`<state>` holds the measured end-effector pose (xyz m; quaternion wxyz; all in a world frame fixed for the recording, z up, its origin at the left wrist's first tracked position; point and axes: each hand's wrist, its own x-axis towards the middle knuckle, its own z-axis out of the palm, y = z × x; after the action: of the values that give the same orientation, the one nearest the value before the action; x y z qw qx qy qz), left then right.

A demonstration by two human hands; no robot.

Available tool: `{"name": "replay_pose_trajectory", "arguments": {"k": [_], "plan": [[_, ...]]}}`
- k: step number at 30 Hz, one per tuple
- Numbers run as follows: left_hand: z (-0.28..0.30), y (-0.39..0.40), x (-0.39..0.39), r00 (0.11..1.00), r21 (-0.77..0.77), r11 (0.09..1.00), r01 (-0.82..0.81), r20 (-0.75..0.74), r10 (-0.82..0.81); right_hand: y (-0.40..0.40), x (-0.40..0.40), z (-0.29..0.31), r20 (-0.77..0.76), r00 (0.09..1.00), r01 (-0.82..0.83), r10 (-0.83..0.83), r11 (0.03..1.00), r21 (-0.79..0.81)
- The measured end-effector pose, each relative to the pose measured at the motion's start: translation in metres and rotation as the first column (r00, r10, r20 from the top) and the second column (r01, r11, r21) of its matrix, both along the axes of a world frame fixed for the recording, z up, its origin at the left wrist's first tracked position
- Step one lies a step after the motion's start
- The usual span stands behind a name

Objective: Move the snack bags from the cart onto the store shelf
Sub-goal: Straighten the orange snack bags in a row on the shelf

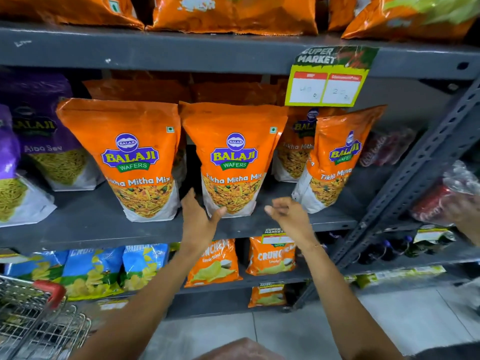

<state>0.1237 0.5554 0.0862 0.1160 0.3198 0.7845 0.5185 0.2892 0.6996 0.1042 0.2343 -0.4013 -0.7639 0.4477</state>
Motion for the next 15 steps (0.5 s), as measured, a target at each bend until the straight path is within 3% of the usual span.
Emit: {"name": "replay_pose_trajectory", "arguments": {"k": [2,4,6,9,12,15], "plan": [[0.001,-0.001,0.03,0.994,0.11,0.991,-0.076,-0.065,0.084,0.017,0.039,0.008,0.156,0.972,0.13,-0.175,0.956,0.263],[0.011,0.009,0.064,0.995,0.142,0.988,0.057,-0.091,-0.045,0.042,0.076,0.017,0.21,0.914,0.233,-0.348,0.871,0.432],[0.018,0.035,0.09,0.955,0.061,0.963,0.264,-0.158,-0.252,0.067,0.096,0.024,0.171,0.889,0.301,-0.424,0.824,0.479],[0.016,0.096,0.108,0.894,-0.114,0.895,0.432,-0.074,-0.442,0.093,0.095,0.026,0.161,0.931,0.249,-0.327,0.893,0.374],[0.015,0.143,0.117,0.89,-0.141,0.879,0.456,0.09,-0.447,0.111,0.093,0.024,0.25,0.957,0.105,-0.15,0.977,0.185],[0.001,0.17,0.118,0.905,-0.116,0.903,0.414,0.154,-0.396,0.129,0.099,0.021,0.275,0.961,-0.012,-0.023,0.992,0.127]]}}
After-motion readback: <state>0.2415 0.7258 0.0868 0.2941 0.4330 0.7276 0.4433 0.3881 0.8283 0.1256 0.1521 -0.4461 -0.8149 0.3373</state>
